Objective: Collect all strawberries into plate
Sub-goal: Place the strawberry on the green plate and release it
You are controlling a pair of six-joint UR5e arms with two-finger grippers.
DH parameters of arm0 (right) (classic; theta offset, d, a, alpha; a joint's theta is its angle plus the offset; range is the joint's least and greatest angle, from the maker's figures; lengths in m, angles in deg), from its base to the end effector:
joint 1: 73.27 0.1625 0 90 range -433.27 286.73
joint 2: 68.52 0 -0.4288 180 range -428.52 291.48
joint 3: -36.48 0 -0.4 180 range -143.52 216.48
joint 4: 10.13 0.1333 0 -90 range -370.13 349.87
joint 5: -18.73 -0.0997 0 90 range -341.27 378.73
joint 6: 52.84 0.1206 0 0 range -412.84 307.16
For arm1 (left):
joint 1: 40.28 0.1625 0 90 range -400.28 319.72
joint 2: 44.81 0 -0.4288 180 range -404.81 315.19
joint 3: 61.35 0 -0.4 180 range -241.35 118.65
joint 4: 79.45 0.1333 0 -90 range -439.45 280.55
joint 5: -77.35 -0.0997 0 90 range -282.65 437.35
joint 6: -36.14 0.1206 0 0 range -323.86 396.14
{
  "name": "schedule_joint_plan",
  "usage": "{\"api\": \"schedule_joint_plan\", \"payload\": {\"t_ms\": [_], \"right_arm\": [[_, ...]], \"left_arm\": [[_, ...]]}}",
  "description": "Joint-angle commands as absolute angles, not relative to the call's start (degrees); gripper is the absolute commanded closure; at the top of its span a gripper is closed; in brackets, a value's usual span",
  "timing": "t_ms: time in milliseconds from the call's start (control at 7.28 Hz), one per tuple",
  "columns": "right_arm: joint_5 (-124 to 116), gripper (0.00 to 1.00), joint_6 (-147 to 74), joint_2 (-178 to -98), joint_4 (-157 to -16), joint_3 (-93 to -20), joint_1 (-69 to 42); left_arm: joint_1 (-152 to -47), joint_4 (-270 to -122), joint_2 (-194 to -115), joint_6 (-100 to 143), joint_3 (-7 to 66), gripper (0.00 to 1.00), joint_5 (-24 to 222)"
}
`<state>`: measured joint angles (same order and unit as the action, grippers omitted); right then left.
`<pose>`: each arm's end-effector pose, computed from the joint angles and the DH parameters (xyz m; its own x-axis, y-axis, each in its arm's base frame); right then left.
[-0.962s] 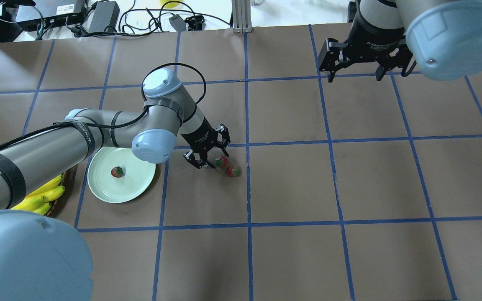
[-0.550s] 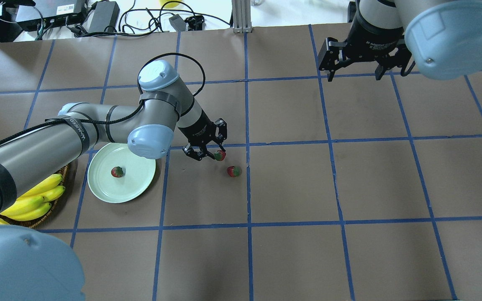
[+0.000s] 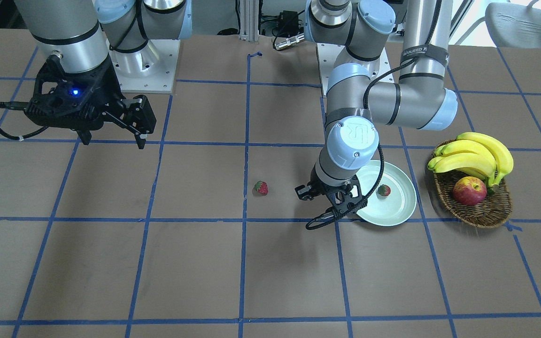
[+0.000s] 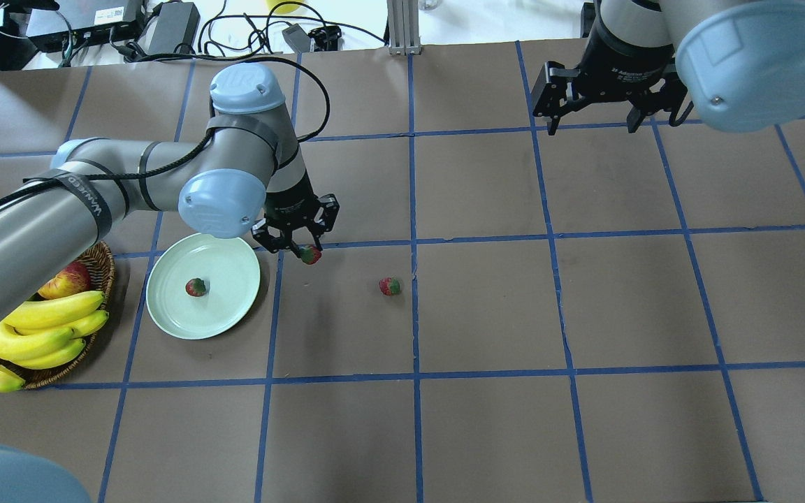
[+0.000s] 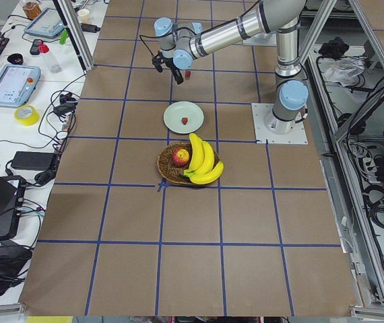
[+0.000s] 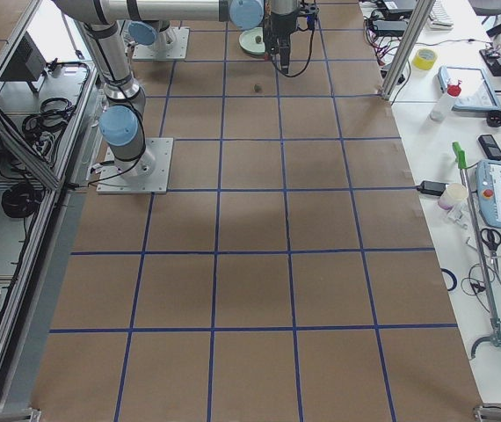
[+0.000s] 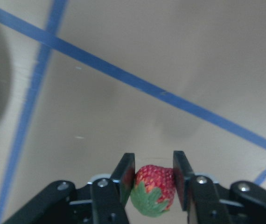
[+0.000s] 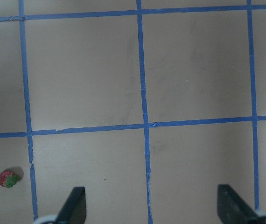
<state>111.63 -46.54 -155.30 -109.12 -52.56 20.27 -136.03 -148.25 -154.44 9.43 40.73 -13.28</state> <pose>0.1601 -0.5280 0.4669 -0.9979 0.0534 0.0371 0.0485 0.9913 -0.1220 -0.1875 -0.5443 0.2194 -0.9328 -0.3484 -0.0916 -0.3591 0.9198 0.1581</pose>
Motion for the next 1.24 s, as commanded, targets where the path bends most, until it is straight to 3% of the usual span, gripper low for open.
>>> {"api": "schedule_joint_plan", "payload": {"t_ms": [0,550,824,1099], "right_arm": [[111.54,0.0,-46.42,-155.27,-109.18,-52.55,20.25],[111.54,0.0,-46.51,-155.27,-109.18,-52.55,20.34],[111.54,0.0,-46.51,-155.27,-109.09,-52.55,20.34],[111.54,0.0,-46.51,-155.35,-109.01,-52.55,20.34]], "left_arm": [[-130.4,-150.73,-151.79,22.82,42.8,1.0,-16.34],[-125.45,-150.91,-153.09,35.96,44.38,1.0,-23.19],[-125.45,-152.04,-152.66,35.0,44.47,0.01,-23.02],[-126.84,-153.01,-151.43,31.95,43.95,0.0,-21.02]]}}
